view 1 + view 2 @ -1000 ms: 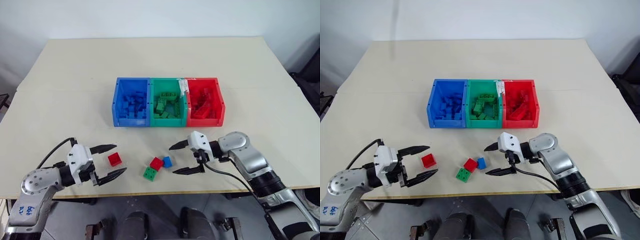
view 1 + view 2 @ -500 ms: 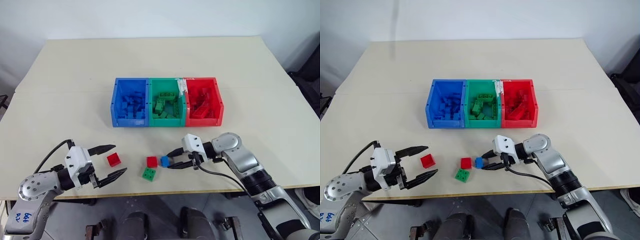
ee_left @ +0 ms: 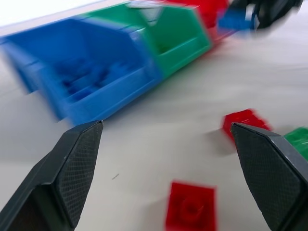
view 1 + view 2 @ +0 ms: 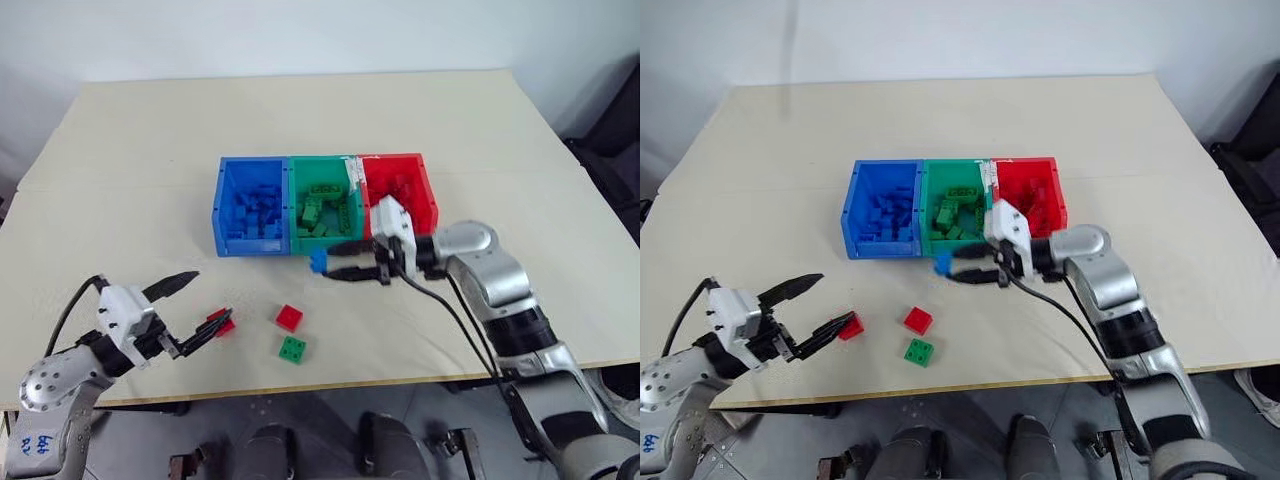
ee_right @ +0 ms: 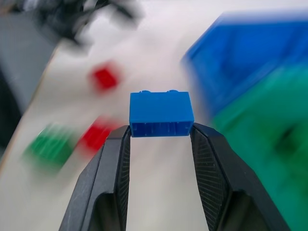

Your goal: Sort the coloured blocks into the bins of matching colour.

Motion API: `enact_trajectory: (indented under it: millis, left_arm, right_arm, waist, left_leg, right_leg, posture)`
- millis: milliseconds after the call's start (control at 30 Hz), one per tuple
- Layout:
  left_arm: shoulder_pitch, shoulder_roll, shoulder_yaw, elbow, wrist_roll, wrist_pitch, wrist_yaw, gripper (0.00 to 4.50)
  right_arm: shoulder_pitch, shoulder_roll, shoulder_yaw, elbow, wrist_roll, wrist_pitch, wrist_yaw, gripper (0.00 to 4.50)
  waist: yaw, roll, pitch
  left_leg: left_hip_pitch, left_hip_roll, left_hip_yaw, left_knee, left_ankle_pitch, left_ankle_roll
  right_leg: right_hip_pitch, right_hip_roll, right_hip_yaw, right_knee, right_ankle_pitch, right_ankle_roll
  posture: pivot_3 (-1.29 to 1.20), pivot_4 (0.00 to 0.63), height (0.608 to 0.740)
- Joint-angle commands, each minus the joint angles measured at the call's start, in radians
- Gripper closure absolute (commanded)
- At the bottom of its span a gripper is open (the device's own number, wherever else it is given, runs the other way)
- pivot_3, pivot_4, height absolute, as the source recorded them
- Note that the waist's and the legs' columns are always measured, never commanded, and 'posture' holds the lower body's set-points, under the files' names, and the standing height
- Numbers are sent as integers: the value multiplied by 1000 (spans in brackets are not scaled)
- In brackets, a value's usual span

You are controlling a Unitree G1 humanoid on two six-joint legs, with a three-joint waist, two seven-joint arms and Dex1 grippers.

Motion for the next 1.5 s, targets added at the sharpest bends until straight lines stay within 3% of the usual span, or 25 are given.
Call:
enact_trajectory:
  millis: [33,167,233,400,533,600,733,933,1100,1233,1500]
  left_arm:
    - [60,-19,55,-41,-18,-28,18,0]
    - [96,-37,69,-76,-17,-32,45,0]
    - [100,-41,66,-86,-14,-30,52,0]
    - [102,-44,57,-105,-8,-26,66,0]
    - [81,-32,44,-110,-7,-19,68,0]
    - [71,-27,39,-108,-8,-16,65,0]
    - [26,4,19,-85,-10,0,45,0]
    - [-15,90,31,2,-4,-1,-31,0]
    - [-85,210,34,154,-35,12,-188,0]
    - [-170,254,-21,248,-21,-10,-287,0]
    - [-431,251,-282,200,1,73,-408,0]
  right_arm:
    - [-111,113,-16,107,-33,-36,-140,3058]
    - [-264,241,6,352,-169,-168,-355,3058]
    - [-307,274,2,437,-189,-194,-389,3058]
    - [-351,308,-14,557,-184,-250,-369,1402]
    - [-302,267,-31,486,-151,-292,-273,21]
    - [-271,239,-39,441,-135,-297,-224,21]
    - [-61,60,-71,182,3,-296,57,21]
    - [253,-207,-213,-99,185,-239,248,21]
    - [497,-364,-338,-160,181,-311,260,21]
    - [579,-388,-377,-182,176,-324,213,21]
    - [686,-419,-388,-282,192,-299,185,21]
  waist:
    - [0,0,0]
    - [3,0,0]
    - [5,0,0]
    - [-1,-1,-1]
    - [-2,-1,0]
    - [1,-1,-1]
    - [14,-2,-1]
    - [10,-1,0]
    - [8,-1,-1]
    - [5,-1,0]
    - [31,-1,0]
  left_leg:
    - [0,0,0,0,0,0]
    - [-1,0,-1,0,0,0]
    - [-1,1,-1,0,0,0]
    - [-1,3,-1,0,-1,0]
    - [-2,4,0,0,-1,0]
    - [-2,4,-1,0,-1,0]
    - [-2,4,-1,0,-2,1]
    - [-2,1,0,0,-4,1]
    - [0,2,10,-1,-4,1]
    - [2,4,13,0,-4,0]
    - [2,4,13,1,-3,0]
  right_leg:
    - [-1,0,0,0,0,0]
    - [-1,0,0,2,0,-1]
    - [-2,-1,1,3,-1,-1]
    - [-2,-1,1,4,-1,-1]
    - [-3,0,0,4,-1,-2]
    - [-3,0,0,4,-1,-2]
    - [-1,0,-1,3,-1,-2]
    - [0,1,-3,-1,-1,-1]
    - [1,1,-3,-2,-1,-1]
    - [1,2,-3,-2,-1,-1]
    - [1,2,-1,-1,-1,-1]
  posture:
    - [0,150,740]
    - [0,150,740]
    - [0,150,740]
    - [0,150,740]
    - [0,150,740]
    - [0,150,740]
    - [0,150,740]
    - [0,150,740]
    - [0,150,740]
    - [0,150,740]
    - [0,150,740]
